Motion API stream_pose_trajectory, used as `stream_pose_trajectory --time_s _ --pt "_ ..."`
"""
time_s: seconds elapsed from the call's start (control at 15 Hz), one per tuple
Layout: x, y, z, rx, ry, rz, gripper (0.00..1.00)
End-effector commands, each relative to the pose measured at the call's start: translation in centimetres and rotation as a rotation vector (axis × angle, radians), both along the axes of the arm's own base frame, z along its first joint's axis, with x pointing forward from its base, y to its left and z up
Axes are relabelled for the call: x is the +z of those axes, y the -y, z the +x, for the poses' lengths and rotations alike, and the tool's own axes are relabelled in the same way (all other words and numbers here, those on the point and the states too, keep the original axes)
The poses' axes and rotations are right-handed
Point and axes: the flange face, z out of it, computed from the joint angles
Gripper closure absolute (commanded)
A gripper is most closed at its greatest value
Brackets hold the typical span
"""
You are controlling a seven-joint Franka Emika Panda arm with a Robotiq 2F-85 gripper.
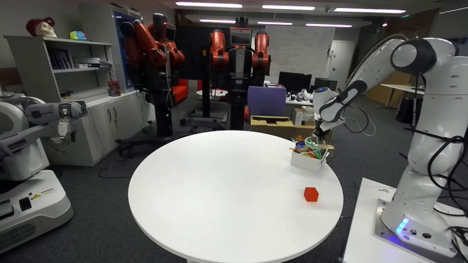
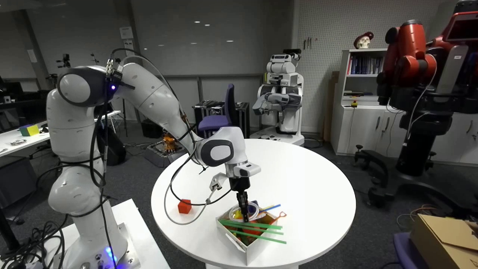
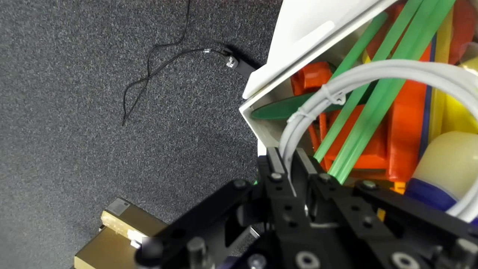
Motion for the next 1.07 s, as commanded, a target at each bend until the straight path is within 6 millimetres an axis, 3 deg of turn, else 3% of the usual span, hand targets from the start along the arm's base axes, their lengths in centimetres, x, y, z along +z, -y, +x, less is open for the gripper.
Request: stream_pose_trajectory --time_s 0.0,0.33,0.53,0.8,1.0 --pt "-0.3 1.2 0.9 0.053 -0.032 -0.042 0.55" --pt "0.4 0.5 0.9 0.100 -0.029 -0.064 0.19" --pt "1.4 -1.8 0.2 0.151 0.001 -0.045 0.00" --pt "1.9 -8.0 -1.4 0.281 0.023 -0.001 0.00" --pt "0.2 -14.3 -2.9 0.406 -0.036 0.034 0.00"
